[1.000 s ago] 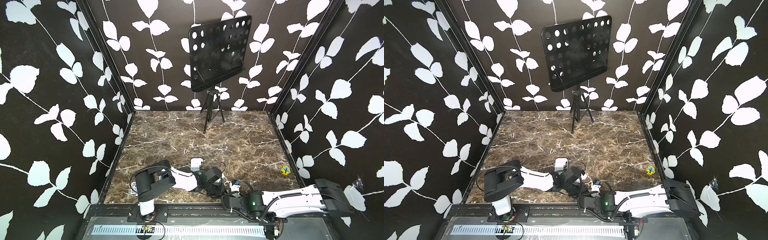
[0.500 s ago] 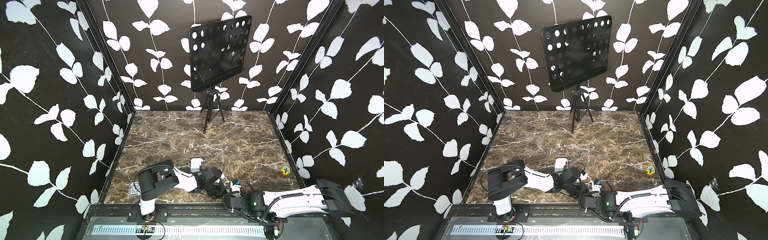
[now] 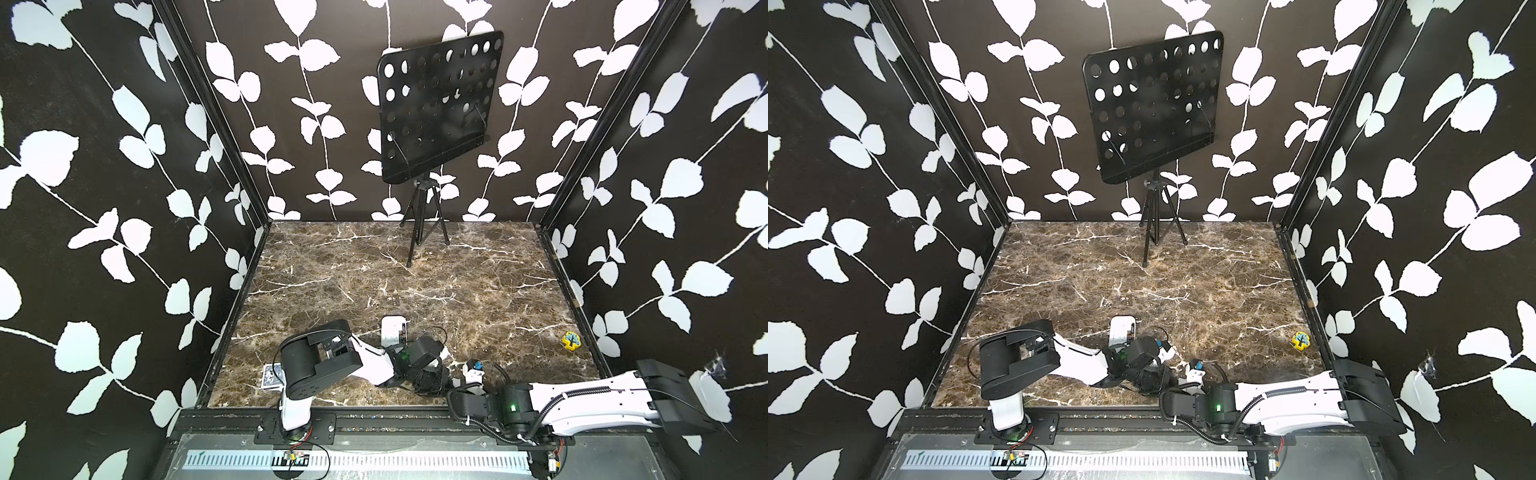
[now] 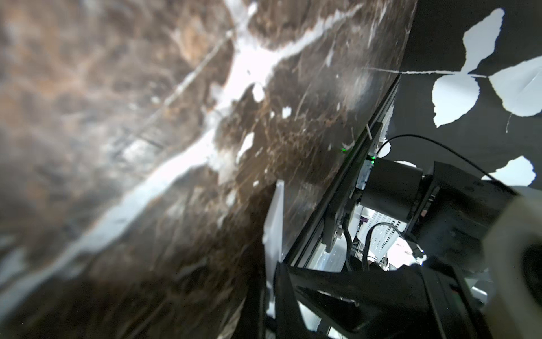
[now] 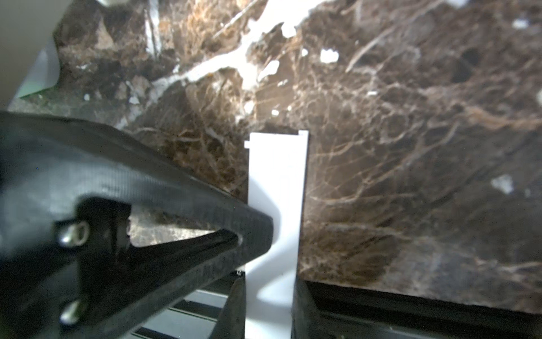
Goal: Insert the battery into the alarm
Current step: Pick up the cover from the center of the board.
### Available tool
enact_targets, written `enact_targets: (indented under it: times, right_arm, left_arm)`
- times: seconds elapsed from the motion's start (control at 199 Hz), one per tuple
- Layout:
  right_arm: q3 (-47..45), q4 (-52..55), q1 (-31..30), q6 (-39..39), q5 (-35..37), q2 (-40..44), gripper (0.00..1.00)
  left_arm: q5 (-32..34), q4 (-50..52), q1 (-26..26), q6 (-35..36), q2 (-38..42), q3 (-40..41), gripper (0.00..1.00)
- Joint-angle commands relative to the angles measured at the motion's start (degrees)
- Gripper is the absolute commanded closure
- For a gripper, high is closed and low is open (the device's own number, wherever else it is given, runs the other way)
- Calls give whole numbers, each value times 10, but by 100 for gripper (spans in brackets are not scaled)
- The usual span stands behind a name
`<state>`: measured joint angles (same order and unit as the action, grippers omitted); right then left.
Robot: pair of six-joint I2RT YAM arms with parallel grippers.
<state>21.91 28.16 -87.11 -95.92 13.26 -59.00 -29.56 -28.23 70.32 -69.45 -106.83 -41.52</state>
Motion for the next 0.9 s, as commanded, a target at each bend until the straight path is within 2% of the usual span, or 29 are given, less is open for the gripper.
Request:
enact_targets:
  times: [0.0,0.211,0.316,0.547,0.663,0.773,0.829,0.894]
  right_arm:
    - [-26,0,9,-45,52,-6,79]
    - [-26,12,10,-32,63,29,69]
    - [-13,52,9,-24,74,68,62]
    - [39,164,9,18,119,181,49]
    - [69,218,10,27,140,236,48]
    - [126,253,18,66,193,270,49]
    - [159,268,44,93,199,268,46]
    - [197,256,100,158,165,248,46]
  left_arm:
    - [28,6,9,-3,-23,7,99]
    - [32,22,9,13,-8,-4,100]
    - [44,54,5,34,17,-17,100]
    - [79,221,-18,132,76,-113,100]
    - [82,263,-45,162,99,-143,100]
    - [89,323,-86,202,144,-161,100]
    - [91,354,-110,226,174,-168,100]
    - [86,383,-149,245,212,-171,100]
